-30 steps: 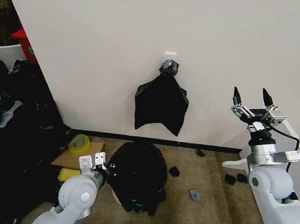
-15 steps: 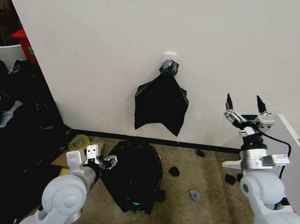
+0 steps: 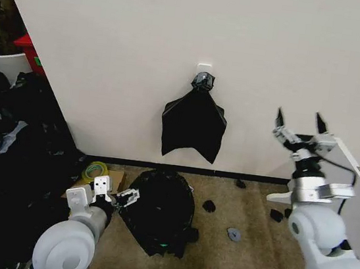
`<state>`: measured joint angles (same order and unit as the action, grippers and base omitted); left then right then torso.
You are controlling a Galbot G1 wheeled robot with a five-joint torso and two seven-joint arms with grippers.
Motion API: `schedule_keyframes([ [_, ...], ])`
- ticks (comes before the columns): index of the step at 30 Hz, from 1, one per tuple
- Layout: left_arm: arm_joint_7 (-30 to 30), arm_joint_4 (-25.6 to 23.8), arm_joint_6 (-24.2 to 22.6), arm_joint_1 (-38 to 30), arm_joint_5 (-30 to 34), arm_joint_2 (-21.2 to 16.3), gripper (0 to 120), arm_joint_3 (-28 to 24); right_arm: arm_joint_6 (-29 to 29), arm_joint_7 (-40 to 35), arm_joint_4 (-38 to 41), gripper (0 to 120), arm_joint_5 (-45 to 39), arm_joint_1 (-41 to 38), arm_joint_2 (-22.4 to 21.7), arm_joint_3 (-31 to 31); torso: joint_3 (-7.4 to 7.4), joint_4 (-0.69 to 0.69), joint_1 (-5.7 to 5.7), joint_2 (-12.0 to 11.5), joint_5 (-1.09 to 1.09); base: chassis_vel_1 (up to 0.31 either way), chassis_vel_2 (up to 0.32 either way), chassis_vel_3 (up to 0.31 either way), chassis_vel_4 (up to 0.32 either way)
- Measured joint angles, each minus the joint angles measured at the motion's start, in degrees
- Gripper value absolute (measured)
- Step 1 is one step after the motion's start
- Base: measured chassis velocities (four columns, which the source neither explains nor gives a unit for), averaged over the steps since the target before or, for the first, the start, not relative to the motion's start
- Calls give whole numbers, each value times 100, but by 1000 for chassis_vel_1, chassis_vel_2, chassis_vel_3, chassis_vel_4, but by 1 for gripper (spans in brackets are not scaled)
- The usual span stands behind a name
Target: Place the garbage bag over the trash bin.
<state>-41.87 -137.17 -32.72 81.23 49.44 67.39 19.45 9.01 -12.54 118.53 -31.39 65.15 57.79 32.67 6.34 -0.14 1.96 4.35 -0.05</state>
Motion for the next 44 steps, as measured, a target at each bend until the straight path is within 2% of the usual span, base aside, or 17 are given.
schedule_keyframes([
  [1,405,63,529,-2,-531,35,100,6,-69,-63,51,100,-119,21,-13,33,0,0,0,0,0,0,0,0,0],
  [2,405,63,529,-2,-531,35,100,6,-69,-63,51,100,-119,21,-13,33,0,0,0,0,0,0,0,0,0],
  [3,649,132,875,-10,-881,62,100,7,-88,-80,67,100,-130,43,-9,25,0,0,0,0,1,0,0,0,0],
  [4,1109,301,1589,-27,-1565,142,100,8,-103,-103,95,100,-85,99,29,-27,0,0,0,0,0,0,0,0,0],
  [5,1109,301,1589,-27,-1565,142,100,8,-103,-103,95,100,-85,99,29,-27,0,0,0,0,0,0,0,0,0],
  [6,1622,554,2401,-37,-2295,246,100,18,-107,-111,125,100,109,195,128,-109,0,0,0,0,2,0,0,0,0],
  [7,1861,680,2788,-29,-2580,293,100,27,-109,-118,142,100,226,251,186,-154,1,0,0,0,1,0,0,0,0],
  [8,2265,895,3499,5,-3077,356,100,50,-134,-147,166,100,500,385,321,-275,1,0,0,0,-1,0,0,0,0],
  [10,2599,1094,4086,73,-3508,413,100,91,-167,-173,164,100,875,599,521,-429,1,-1,0,0,2,0,0,0,0],
  [11,2599,1094,4086,73,-3508,413,100,91,-167,-173,164,100,875,599,521,-429,1,-1,0,0,2,0,0,0,0],
  [13,2933,1332,4679,177,-3864,542,100,183,-128,-97,38,100,1593,875,967,-590,0,0,0,0,-1,0,0,0,0],
  [15,2957,1355,4726,191,-3886,566,100,201,-109,-61,10,100,1693,904,1036,-596,1,0,0,0,1,0,0,0,0],
  [17,3044,1416,4826,282,-3912,684,100,282,32,189,-154,100,2472,1068,1590,-550,0,1,0,0,0,0,0,0,0],
  [20,3124,1456,4825,335,-3911,698,100,297,3,375,-186,100,2812,1229,1886,-525,0,0,0,0,1,0,0,0,0],
  [26,3417,1726,4814,264,-3840,658,100,202,212,941,-246,100,3425,1471,2424,-325,0,-1,0,0,0,0,0,0,0],
  [31,3523,1855,4790,321,-3853,714,100,139,283,938,-251,100,3487,1535,2843,-375,0,0,0,0,1,0,0,0,0],
  [44,3560,1899,4697,456,-3648,679,100,153,268,816,-299,100,3640,1562,3162,-362,0,0,0,0,1,0,0,0,0],
])
